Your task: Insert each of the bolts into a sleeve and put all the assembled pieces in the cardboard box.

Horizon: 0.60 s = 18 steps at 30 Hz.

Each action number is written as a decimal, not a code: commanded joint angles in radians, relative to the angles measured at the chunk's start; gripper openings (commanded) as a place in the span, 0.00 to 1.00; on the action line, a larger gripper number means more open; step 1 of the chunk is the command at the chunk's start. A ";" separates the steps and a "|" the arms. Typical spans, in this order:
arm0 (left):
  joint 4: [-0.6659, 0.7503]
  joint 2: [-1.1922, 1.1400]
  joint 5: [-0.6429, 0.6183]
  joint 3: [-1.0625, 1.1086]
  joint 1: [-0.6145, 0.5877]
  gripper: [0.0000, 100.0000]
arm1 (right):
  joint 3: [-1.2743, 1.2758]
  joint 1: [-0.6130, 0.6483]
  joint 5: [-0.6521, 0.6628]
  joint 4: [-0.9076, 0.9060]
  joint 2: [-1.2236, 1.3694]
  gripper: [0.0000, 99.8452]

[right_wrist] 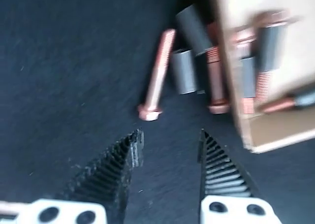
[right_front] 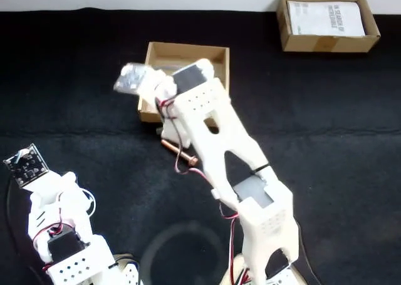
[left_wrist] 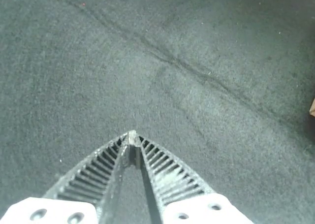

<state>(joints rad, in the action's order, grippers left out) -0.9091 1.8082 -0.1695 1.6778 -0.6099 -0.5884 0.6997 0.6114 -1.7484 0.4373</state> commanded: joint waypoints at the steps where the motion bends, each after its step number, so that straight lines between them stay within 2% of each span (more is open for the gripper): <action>1: -0.003 0.008 0.000 0.018 0.002 0.01 | 0.070 0.018 -0.006 0.013 -0.005 0.16; 10: -0.005 0.010 0.000 0.018 0.001 0.01 | 0.257 -0.010 0.103 0.275 0.051 0.16; 18: -0.005 0.012 0.000 0.018 -0.001 0.01 | -0.061 -0.061 0.146 0.285 0.314 0.16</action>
<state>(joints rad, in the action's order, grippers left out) -0.9122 1.8082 -0.1695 1.6778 -0.6099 -0.5040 0.6613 0.7434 -1.4645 0.6889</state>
